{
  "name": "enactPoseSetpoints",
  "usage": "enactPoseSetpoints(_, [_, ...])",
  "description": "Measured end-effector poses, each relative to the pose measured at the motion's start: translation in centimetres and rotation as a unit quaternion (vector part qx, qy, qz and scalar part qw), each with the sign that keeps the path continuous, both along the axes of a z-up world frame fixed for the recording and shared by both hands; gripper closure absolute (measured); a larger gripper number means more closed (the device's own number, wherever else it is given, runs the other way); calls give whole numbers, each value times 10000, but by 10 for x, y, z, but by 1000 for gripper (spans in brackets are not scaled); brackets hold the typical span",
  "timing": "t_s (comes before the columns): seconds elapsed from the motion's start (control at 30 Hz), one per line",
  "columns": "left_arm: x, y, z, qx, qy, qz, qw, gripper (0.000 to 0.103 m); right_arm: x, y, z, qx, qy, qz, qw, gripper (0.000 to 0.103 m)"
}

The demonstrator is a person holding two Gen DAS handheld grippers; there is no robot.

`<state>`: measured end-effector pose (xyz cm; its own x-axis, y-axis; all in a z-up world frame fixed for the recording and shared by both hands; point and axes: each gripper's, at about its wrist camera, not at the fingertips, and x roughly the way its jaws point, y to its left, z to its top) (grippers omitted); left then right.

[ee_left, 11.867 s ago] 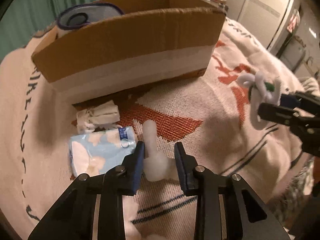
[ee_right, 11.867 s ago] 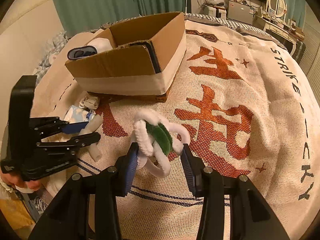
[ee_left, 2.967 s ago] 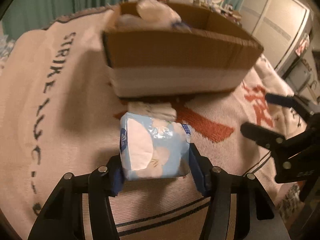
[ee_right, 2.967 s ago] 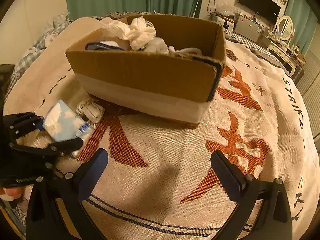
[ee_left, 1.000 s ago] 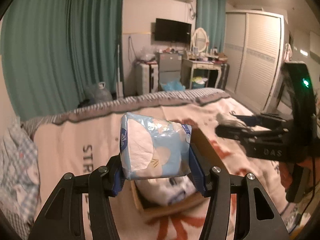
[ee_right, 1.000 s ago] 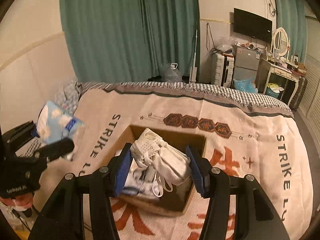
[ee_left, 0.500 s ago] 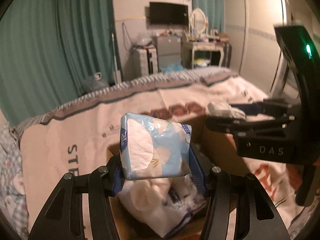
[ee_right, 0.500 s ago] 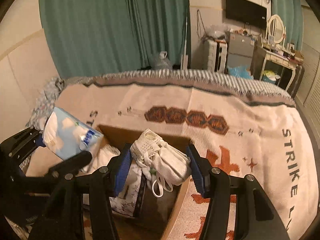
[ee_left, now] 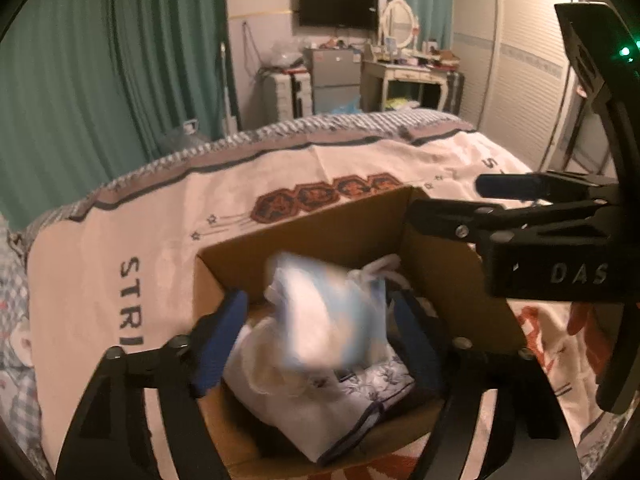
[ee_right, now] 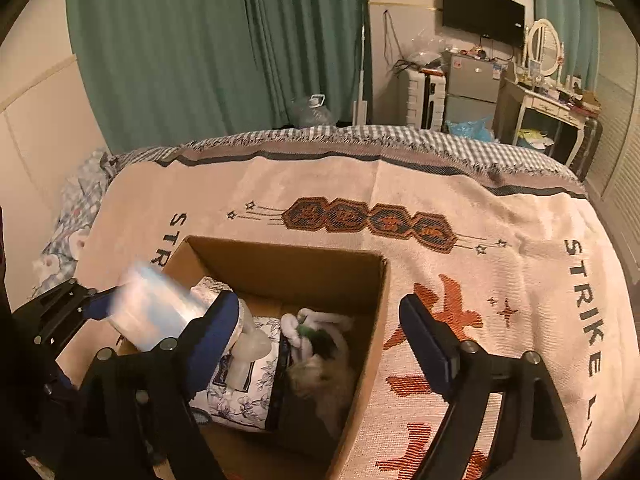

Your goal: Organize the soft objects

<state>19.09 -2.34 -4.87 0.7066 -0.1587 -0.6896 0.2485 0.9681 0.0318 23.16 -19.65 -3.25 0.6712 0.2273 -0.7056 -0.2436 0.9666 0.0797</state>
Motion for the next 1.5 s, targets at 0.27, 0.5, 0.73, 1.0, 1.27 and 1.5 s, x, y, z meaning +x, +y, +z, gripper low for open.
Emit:
enactPoseSetpoints(0.27, [-32,9,43,-222,-713,178,9970,24,-22,-13,37,348,-617,-237,9972,19])
enactPoseSetpoints(0.5, [-98,27,113,-400,-2024,492,9773,11,-79,-20,102,536,-1502,-160,9871,14])
enactPoseSetpoints(0.73, [-139,50,140,-473,-2429,880,9649,10,-160,-12,132,147,-2327,28,9724,0])
enactPoseSetpoints(1.0, [-185,53,114,-416,-2792,1134,9526,10,-202,-15,104,400,-2104,-30,9768,0])
enactPoseSetpoints(1.27, [-184,43,67,-387,-2407,1173,9627,10,-195,-24,54,176,-1741,-371,9839,0])
enactPoseSetpoints(1.5, [-183,39,51,-324,-2088,1159,9705,10,-195,-17,41,-69,-1679,-234,9855,0])
